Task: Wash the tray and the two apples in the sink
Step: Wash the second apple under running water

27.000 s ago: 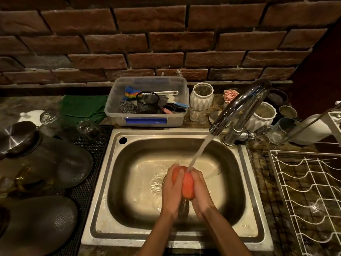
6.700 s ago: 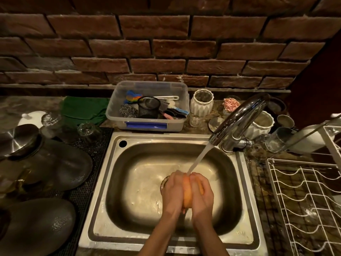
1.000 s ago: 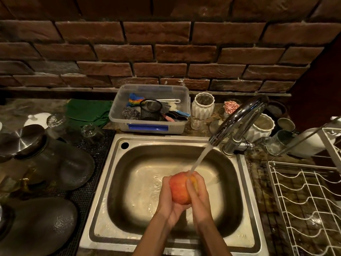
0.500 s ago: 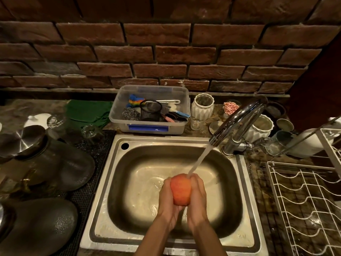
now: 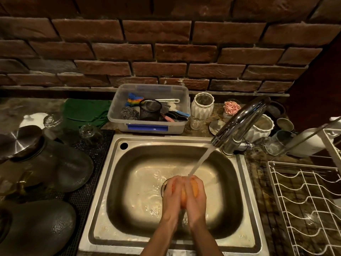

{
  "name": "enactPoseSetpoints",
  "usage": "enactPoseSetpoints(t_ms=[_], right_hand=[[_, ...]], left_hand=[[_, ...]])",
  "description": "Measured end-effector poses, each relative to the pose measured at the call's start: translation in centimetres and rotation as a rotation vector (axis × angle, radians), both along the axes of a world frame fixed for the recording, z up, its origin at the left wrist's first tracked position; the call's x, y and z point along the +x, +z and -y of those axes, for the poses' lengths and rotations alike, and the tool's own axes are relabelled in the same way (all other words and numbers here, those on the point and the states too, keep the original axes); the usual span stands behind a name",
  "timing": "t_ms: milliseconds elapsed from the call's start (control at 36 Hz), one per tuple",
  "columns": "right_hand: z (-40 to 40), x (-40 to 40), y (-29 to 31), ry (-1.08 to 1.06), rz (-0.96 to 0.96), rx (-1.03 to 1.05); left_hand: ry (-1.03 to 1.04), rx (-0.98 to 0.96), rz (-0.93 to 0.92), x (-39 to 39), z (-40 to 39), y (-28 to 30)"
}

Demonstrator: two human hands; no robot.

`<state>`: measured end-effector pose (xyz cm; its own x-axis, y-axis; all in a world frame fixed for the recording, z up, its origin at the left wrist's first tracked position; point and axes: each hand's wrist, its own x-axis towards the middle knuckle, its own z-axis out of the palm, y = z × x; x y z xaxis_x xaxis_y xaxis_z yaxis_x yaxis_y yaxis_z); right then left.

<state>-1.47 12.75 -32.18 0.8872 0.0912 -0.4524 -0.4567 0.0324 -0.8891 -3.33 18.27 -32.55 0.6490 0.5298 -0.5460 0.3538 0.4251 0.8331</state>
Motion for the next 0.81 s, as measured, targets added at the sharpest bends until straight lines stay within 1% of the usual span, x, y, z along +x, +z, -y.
enactPoseSetpoints(t_ms=[111,194,250,306,361,389,472,500,556,611,639,667,750,806], right_hand=[[-0.9,-0.3,0.4,-0.135,-0.041,0.101],[-1.0,0.0,0.7,-0.222,-0.189,0.21],[-0.7,0.3,0.8,-0.215,-0.289,0.269],[-0.4,0.6,0.9,-0.201,-0.345,0.321],[-0.2,0.7,1.0,-0.151,-0.292,0.3],[-0.1,0.7,0.9,-0.1,-0.235,0.256],[0.1,0.3,0.1,0.105,-0.097,0.054],[0.4,0.3,0.1,0.155,-0.07,0.0],[0.9,0.5,0.2,0.204,-0.021,-0.06],[1.0,0.6,0.3,0.206,0.011,-0.103],[1.0,0.6,0.3,0.166,0.008,-0.093],[0.9,0.5,0.4,0.105,-0.01,-0.06],[0.4,0.6,1.1,-0.091,-0.079,0.039],[0.3,0.5,1.4,-0.176,-0.193,0.111]], left_hand=[[-0.027,0.212,-0.048,-0.3,0.2,-0.1],[-0.072,0.316,-0.091,-0.8,0.5,0.0],[-0.067,0.333,-0.1,-0.9,0.7,-0.1],[-0.05,0.319,-0.096,-0.7,0.6,0.0],[0.007,0.236,-0.073,-0.1,0.4,0.2],[0.064,0.153,-0.066,0.2,0.3,0.3],[0.241,-0.201,-0.044,0.7,-0.1,1.0],[0.258,-0.278,-0.031,0.8,-0.3,1.3],[0.228,-0.364,-0.026,0.7,-0.6,1.9],[0.212,-0.393,-0.014,0.9,-0.6,2.1],[0.218,-0.376,-0.003,1.1,-0.3,2.2],[0.22,-0.314,-0.005,1.1,0.0,2.0],[0.159,0.019,-0.045,1.0,1.3,1.0],[0.138,0.188,-0.038,0.5,1.8,0.2]])
